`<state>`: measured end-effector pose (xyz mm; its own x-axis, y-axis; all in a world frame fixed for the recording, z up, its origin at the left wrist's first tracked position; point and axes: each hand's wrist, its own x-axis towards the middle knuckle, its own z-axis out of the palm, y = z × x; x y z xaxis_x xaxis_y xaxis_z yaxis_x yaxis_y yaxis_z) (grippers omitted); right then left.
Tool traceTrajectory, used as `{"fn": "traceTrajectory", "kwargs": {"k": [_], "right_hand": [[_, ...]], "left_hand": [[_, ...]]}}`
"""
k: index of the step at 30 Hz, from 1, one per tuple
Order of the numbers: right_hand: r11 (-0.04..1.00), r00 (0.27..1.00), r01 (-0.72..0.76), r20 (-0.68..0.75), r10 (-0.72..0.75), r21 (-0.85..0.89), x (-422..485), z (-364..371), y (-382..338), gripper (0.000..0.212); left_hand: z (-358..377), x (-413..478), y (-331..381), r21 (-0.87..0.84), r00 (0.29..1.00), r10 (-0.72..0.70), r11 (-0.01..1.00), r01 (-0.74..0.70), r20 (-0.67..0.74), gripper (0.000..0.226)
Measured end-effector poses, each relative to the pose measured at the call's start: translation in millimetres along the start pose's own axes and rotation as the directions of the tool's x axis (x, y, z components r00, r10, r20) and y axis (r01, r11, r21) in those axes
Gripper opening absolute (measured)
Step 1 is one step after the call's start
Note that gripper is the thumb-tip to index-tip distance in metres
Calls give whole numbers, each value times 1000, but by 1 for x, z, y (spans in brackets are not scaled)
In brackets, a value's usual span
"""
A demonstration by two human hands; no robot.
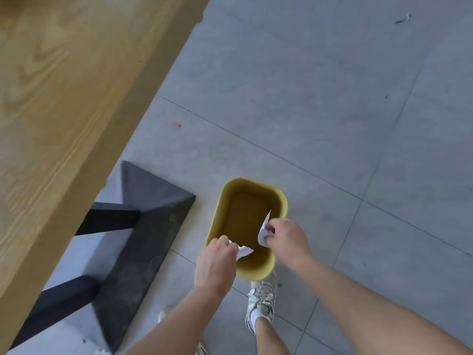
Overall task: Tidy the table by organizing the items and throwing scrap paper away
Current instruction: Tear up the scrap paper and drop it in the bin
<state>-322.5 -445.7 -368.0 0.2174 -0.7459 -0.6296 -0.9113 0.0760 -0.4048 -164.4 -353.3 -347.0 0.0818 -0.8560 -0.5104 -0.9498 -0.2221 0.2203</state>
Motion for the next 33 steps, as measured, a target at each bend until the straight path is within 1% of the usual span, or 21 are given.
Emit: {"fn": "traceTrajectory", "kwargs": {"k": [3, 6, 9, 12, 15, 19, 23, 28, 31, 33], "right_hand": [[1000, 1000, -2, -1, 2, -28, 20, 19, 7, 17], [997, 1000, 2, -12, -3, -80, 36, 31, 15, 16], [991, 1000, 8, -17, -11, -133, 49, 39, 21, 17], [990, 1000, 5, -21, -8, -142, 57, 44, 24, 15], [990, 998, 10, -55, -18, -140, 57, 45, 24, 18], [993, 996, 29, -86, -39, -118, 54, 41, 20, 24], [993, 995, 47, -78, -56, -111, 46, 30, 14, 25], [987, 995, 75, -58, -84, -140, 28, 11, -3, 26], [982, 991, 97, -71, -109, -160, 15, 1, -15, 26], [975, 989, 115, -67, -130, -189, 4, -7, -24, 27]], "left_hand": [[27, 19, -4, 93, 995, 78, 992, -85, 69, 23], [49, 34, -6, 120, 988, 123, 984, -134, 95, 28], [63, 44, -7, 119, 987, 129, 983, -140, 97, 28], [69, 51, -7, 102, 988, 132, 985, -140, 83, 25], [69, 52, -8, 110, 988, 141, 983, -147, 66, 24], [62, 49, -10, 97, 992, 123, 987, -125, 32, 18], [47, 38, -11, 93, 993, 114, 989, -113, -7, 18], [17, 20, -14, 83, 994, 83, 994, -77, -74, 18], [-4, 9, -14, 104, 993, 85, 992, -76, -83, 15], [-19, 1, -13, 108, 993, 83, 991, -74, -86, 17]]}}
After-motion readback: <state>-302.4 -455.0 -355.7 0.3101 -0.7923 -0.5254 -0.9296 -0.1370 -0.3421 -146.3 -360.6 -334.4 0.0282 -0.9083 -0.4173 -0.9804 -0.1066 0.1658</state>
